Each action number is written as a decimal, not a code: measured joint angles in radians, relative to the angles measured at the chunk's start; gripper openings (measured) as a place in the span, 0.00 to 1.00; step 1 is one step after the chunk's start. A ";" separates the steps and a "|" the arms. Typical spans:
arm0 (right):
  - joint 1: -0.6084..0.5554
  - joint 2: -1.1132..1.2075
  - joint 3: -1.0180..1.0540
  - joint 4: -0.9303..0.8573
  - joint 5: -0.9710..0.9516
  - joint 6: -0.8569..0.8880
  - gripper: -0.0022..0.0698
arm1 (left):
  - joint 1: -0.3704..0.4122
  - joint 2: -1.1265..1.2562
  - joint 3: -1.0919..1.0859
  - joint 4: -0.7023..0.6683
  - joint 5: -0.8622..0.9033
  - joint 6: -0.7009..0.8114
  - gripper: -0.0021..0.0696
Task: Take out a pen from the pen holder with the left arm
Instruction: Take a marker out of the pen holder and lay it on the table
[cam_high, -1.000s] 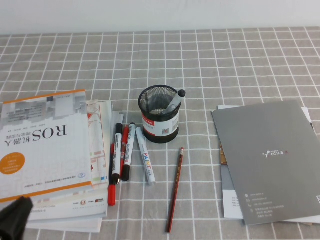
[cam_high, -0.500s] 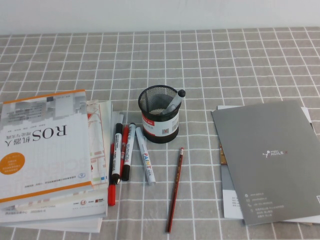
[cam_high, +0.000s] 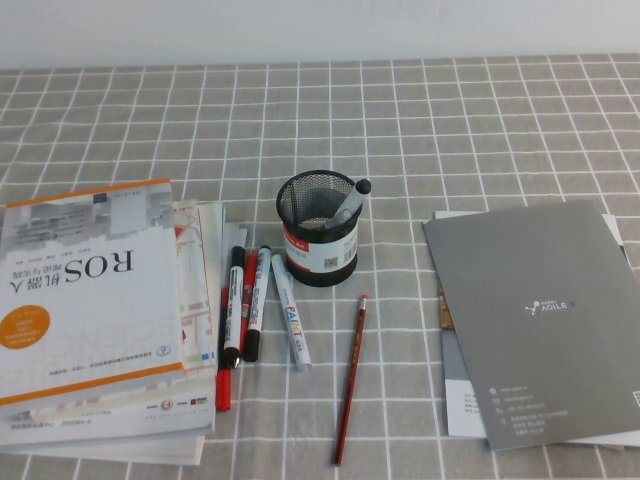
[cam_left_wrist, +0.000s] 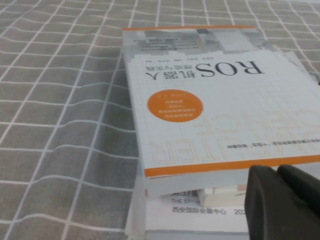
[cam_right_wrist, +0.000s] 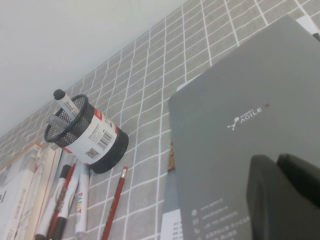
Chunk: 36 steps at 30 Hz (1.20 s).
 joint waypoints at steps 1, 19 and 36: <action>0.000 0.000 0.000 0.000 0.000 0.000 0.01 | 0.010 -0.002 0.000 0.000 0.002 0.000 0.03; 0.000 0.000 0.000 0.000 0.000 0.000 0.01 | 0.026 -0.004 0.001 0.002 0.018 0.000 0.03; 0.000 0.000 0.000 0.000 0.000 0.000 0.01 | 0.026 -0.004 0.001 0.000 0.020 0.002 0.03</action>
